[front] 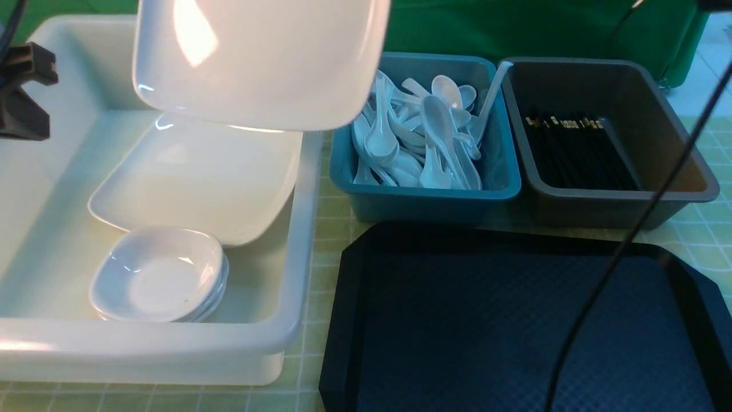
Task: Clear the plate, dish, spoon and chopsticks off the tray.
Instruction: Use the right arm to put the plate into the large storage box on the left
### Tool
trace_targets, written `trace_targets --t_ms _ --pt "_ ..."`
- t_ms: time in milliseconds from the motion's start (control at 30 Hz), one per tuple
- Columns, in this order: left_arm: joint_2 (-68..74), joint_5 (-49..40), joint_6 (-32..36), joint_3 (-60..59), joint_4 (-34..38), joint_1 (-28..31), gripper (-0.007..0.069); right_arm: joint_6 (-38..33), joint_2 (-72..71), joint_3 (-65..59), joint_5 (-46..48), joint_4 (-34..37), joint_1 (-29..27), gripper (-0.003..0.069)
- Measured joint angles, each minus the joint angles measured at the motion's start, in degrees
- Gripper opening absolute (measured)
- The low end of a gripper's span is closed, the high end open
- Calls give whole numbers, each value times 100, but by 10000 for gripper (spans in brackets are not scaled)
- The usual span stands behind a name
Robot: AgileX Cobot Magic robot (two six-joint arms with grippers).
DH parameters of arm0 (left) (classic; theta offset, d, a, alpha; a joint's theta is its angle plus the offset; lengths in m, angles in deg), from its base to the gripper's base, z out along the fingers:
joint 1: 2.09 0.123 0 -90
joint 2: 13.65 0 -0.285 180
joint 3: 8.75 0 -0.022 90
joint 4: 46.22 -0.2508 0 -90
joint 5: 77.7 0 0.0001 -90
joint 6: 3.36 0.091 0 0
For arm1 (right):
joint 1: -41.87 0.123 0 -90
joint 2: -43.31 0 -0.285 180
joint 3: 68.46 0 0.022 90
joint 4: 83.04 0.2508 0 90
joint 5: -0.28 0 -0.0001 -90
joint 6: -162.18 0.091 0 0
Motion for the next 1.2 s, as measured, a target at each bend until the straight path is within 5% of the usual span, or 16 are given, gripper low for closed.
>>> trace_targets --t_ms 700,1200 --pt "0 130 5 0 -5 2 -8 -3 1282 95 -2143 -206 1078 18" --pt "0 180 5 0 -22 18 -8 -9 1671 90 -2258 -766 1135 18"
